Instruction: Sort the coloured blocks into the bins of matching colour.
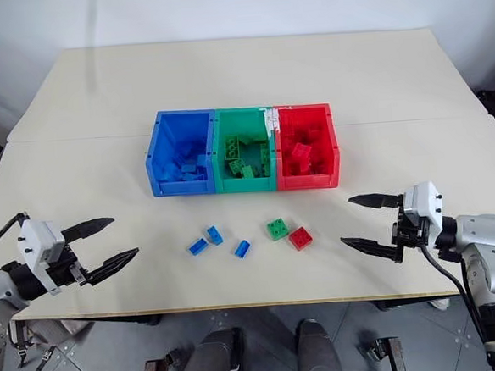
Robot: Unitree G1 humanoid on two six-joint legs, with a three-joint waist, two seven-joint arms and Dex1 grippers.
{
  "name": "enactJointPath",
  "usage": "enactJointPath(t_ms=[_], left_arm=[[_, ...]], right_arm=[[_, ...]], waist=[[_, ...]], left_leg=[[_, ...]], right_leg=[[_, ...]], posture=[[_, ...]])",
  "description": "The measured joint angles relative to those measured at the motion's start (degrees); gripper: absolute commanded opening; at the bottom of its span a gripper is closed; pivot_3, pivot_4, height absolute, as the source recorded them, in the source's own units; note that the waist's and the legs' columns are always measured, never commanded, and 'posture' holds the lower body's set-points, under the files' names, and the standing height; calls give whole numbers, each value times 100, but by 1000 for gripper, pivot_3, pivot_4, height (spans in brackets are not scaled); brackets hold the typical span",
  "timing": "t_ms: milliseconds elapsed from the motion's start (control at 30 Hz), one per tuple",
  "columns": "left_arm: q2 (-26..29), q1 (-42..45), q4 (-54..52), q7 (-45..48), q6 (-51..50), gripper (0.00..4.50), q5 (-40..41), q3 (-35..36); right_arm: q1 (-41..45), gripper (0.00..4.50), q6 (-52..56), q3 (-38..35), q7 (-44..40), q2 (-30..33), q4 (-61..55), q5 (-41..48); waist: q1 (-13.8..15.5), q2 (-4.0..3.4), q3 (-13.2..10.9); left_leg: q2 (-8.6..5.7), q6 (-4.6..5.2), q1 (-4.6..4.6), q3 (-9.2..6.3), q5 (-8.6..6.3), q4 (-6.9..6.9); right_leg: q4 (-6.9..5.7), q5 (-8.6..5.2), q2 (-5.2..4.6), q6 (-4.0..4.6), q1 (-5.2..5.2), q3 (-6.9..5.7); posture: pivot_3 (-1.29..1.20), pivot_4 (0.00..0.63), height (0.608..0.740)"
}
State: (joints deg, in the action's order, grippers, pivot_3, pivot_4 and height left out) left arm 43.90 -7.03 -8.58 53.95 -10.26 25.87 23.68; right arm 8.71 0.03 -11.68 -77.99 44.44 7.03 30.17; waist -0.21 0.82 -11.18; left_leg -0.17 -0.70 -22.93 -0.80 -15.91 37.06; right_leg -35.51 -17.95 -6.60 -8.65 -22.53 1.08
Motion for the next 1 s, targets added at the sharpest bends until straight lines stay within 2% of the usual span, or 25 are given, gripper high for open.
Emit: enactJointPath(t_ms=[200,333,500,700,867,1000], left_arm=[[0,-52,-26,-33,-127,4477,51,14],[20,-626,19,237,-184,4477,99,208],[32,-1010,367,511,138,4477,80,583],[34,-973,700,566,497,4477,-26,758],[35,-421,29,540,119,4477,189,383],[-6,36,-513,558,-207,4477,337,-284]], right_arm=[[134,4500,159,30,-24,-15,-54,25],[447,4500,408,400,-29,-271,-522,118],[890,4500,667,896,-49,-539,-1072,264],[890,4500,594,893,-174,-510,-1098,252],[373,4500,390,432,-236,-155,-890,232],[-135,4500,210,-52,-235,122,-791,163]], waist=[[-6,0,0],[-119,0,0],[-133,-1,0],[-29,1,1],[34,-1,1],[6,-1,2]], left_leg=[[2,-2,0,0,-2,0],[15,-10,2,0,-10,-2],[15,-9,1,-4,-15,-2],[5,3,-5,-11,-26,1],[-14,8,-10,-15,-26,2],[-15,9,-8,-1,-27,7]], right_leg=[[0,0,0,0,-1,0],[0,-4,4,8,-4,1],[-1,-8,-3,14,-5,-5],[7,-8,-25,15,-1,-19],[5,-8,-80,14,3,-67],[2,-6,-53,11,4,-77]], posture=[[0,150,740],[0,150,740],[0,150,740],[0,150,740],[0,150,740],[0,150,740]])
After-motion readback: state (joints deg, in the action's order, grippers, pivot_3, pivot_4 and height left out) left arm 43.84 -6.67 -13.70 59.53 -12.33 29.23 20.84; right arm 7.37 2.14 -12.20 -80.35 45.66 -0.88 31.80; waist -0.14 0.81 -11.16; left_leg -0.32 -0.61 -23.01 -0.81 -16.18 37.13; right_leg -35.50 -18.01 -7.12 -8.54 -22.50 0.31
